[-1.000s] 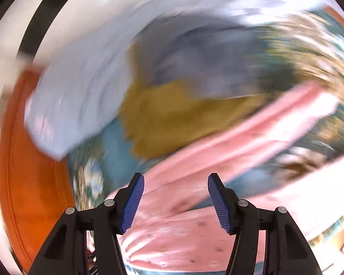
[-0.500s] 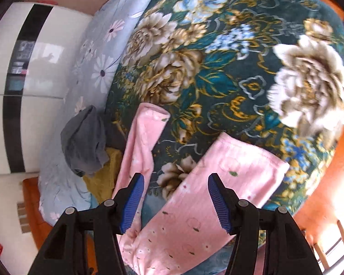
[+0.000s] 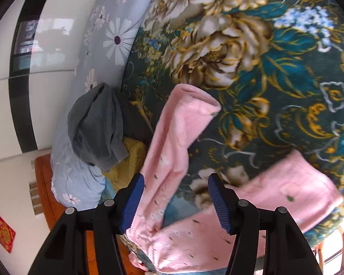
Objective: Fold clothes
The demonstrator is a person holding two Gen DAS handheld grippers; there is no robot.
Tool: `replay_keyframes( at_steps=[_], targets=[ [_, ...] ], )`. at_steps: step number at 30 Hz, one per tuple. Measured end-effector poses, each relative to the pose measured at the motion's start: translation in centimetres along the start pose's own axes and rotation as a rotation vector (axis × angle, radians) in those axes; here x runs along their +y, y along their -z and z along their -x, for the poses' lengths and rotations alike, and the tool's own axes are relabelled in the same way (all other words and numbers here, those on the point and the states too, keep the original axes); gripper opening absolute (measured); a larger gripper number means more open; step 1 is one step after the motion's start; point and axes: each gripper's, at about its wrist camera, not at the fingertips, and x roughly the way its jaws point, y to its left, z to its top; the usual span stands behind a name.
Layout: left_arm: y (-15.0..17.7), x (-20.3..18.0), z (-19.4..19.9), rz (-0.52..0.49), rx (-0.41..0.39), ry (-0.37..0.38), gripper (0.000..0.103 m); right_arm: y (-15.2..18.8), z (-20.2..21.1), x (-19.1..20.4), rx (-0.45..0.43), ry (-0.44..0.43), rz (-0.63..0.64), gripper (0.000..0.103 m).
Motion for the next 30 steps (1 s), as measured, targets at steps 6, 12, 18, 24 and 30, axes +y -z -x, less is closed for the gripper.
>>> replay_keyframes(
  at_steps=[6,12,18,24,30],
  targets=[
    [-2.5,2.4,2.9,0.106,-0.069,-0.029,0.032,-3.3,-4.1,-0.2,0.008,-0.017,-0.136,0.062],
    [-3.9,3.7,2.7,0.205,-0.054,-0.089,0.033,-6.3,-7.9,-0.4,0.021,0.043,-0.219,0.051],
    [-4.2,2.8,1.1,0.215,-0.017,-0.136,0.033,-8.0,-11.1,-0.9,0.045,0.167,-0.26,0.007],
    [-5.0,0.3,-0.7,0.176,0.018,-0.149,0.033,-7.1,-5.5,3.1,-0.058,-0.039,0.021,0.005],
    [-5.2,-1.3,-2.2,0.119,0.053,-0.169,0.033,-6.7,-5.0,-0.1,-0.061,0.035,0.062,0.004]
  ],
)
